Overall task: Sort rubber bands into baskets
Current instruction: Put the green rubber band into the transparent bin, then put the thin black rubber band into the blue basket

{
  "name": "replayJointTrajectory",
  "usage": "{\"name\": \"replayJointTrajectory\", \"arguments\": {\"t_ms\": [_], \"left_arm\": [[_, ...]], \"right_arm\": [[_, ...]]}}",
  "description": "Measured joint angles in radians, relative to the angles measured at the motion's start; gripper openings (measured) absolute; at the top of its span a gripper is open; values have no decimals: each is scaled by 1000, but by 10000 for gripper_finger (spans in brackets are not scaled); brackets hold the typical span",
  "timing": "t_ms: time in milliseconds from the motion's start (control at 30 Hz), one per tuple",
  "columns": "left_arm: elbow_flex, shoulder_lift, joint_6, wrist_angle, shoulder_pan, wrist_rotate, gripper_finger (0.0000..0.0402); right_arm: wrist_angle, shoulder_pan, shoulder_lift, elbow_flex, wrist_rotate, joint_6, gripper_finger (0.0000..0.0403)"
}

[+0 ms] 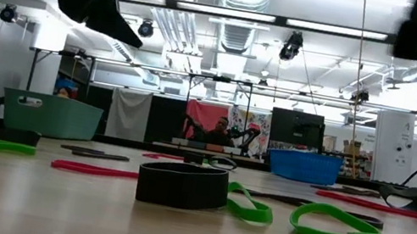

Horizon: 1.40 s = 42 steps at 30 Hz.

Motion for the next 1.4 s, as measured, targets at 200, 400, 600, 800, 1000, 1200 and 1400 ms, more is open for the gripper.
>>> {"name": "replayJointTrajectory", "arguments": {"t_ms": [200, 400, 600, 800, 1000, 1200, 1400], "left_arm": [[0, 30, -1, 16, 0, 0, 113], [0, 47, 14, 52, 0, 0, 113], [0, 48, 20, 67, 0, 0, 113], [0, 47, 19, 67, 0, 0, 113], [0, 47, -4, 67, 0, -1, 113], [0, 47, -44, 67, 0, 3, 113], [0, 47, -124, 64, 1, 111, 113]], "right_arm": [[5, 102, -71, -146, 0, 305, 9], [7, 159, -96, -223, 35, 428, 11], [11, 158, -87, -230, 55, 432, 35], [11, 158, -87, -230, 89, 431, 76], [9, 158, -87, -224, 144, 401, 112], [11, 145, -87, -204, 328, 289, 133], [30, 121, -87, -173, 610, 68, 146]]}}
